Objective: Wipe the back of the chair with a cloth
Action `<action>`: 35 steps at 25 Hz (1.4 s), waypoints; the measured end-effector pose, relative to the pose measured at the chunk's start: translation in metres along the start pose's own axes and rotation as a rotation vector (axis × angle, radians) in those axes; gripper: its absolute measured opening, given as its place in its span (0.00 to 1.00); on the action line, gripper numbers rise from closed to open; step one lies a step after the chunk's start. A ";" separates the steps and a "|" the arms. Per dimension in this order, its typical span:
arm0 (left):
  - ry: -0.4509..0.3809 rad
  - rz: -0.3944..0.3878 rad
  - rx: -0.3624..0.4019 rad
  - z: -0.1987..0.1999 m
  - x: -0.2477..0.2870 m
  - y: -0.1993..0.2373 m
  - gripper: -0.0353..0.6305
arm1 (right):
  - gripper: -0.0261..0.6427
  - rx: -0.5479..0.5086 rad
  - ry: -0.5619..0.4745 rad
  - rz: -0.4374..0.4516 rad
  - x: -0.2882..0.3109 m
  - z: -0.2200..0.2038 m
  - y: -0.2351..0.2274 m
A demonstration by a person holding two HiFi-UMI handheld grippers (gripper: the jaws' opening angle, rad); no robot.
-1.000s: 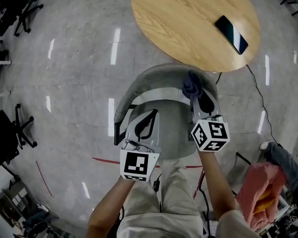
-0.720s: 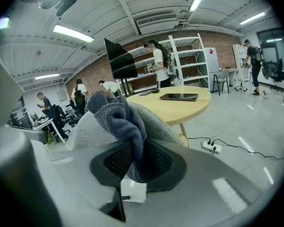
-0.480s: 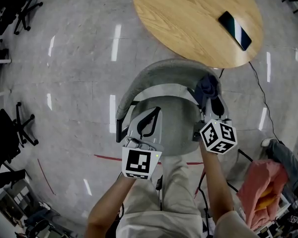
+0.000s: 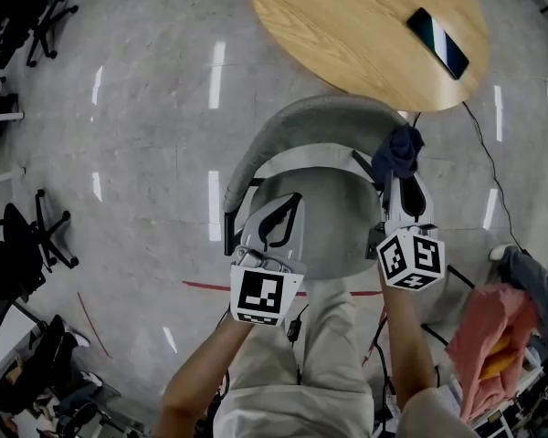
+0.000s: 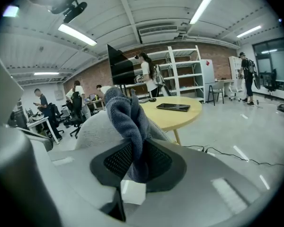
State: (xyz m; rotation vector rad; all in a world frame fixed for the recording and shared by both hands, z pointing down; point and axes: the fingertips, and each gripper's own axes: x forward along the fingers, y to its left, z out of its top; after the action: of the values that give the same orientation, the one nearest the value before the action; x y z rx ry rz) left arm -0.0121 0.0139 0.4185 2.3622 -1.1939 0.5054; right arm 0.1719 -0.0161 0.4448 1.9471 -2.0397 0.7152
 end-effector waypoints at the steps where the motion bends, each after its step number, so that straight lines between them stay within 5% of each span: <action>1: -0.001 -0.001 0.001 -0.001 -0.002 0.001 0.05 | 0.17 -0.019 -0.004 0.024 -0.002 0.001 0.005; 9: 0.005 0.031 0.005 -0.024 -0.018 0.016 0.05 | 0.17 -0.160 0.010 0.302 -0.005 -0.006 0.070; 15: -0.015 0.112 -0.053 -0.040 -0.046 0.033 0.05 | 0.17 -0.302 0.070 0.552 -0.011 -0.043 0.130; 22: -0.039 0.133 -0.075 -0.056 -0.066 0.045 0.05 | 0.17 -0.408 0.080 0.741 -0.012 -0.080 0.180; 28: -0.062 0.097 -0.141 -0.073 -0.075 0.048 0.05 | 0.16 -0.494 0.138 0.848 -0.009 -0.123 0.213; 35: -0.081 0.106 -0.116 -0.087 -0.083 0.050 0.05 | 0.16 -0.529 0.221 0.894 0.001 -0.167 0.241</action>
State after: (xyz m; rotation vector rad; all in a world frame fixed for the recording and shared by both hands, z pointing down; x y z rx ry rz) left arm -0.1096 0.0891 0.4607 2.2494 -1.3537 0.3668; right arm -0.0921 0.0655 0.5433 0.6065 -2.5587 0.4227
